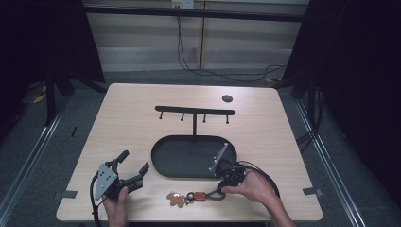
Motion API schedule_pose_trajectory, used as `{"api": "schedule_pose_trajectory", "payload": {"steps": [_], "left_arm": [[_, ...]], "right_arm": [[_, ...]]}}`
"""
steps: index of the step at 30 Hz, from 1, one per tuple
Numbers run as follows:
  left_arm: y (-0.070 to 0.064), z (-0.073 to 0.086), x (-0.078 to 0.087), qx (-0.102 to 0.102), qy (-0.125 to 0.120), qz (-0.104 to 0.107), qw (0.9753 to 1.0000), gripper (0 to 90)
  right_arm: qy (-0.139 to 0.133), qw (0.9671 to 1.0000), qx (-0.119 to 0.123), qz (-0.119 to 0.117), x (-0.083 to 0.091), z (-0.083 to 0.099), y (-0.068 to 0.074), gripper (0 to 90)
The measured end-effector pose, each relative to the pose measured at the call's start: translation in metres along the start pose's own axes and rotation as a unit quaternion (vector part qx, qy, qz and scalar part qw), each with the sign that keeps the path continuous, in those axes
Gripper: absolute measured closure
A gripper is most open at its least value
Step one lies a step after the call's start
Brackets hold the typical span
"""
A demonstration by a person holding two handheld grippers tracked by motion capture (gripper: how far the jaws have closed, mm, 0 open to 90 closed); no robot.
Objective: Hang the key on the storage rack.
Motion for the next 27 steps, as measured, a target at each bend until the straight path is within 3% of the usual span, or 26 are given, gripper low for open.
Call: {"api": "schedule_pose_trajectory", "payload": {"steps": [8,11,17,23,27], "left_arm": [[0.000,0.000,0.000,-0.001,0.000,0.000,1.0000,15.8],[0.000,0.000,0.000,-0.001,0.000,0.000,1.0000,15.8],[0.000,0.000,0.000,-0.001,0.000,0.000,1.0000,15.8],[0.000,0.000,0.000,-0.001,0.000,0.000,1.0000,15.8],[0.000,0.000,0.000,0.000,0.000,0.000,1.0000,15.8]], "right_arm": [[0.014,0.9997,0.016,0.010,-0.004,0.002,0.005,79.1],[0.021,0.9990,0.032,0.020,-0.004,0.001,0.008,80.9],[0.034,0.9982,0.037,0.032,-0.005,0.000,0.010,82.8],[0.036,0.9984,0.038,0.019,-0.004,-0.001,0.008,85.0],[0.032,0.9993,0.020,-0.002,-0.004,0.000,0.002,85.2]]}}
Point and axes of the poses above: each handheld gripper's, and its own axes: x roughly backward along the jaws, z roughly out of its underside, y roughly to its left, the point moved 3 cm from there along -x, roughly forward along the jaws, and after that the axes turned 9 degrees about -y, right-handed, at the moved point
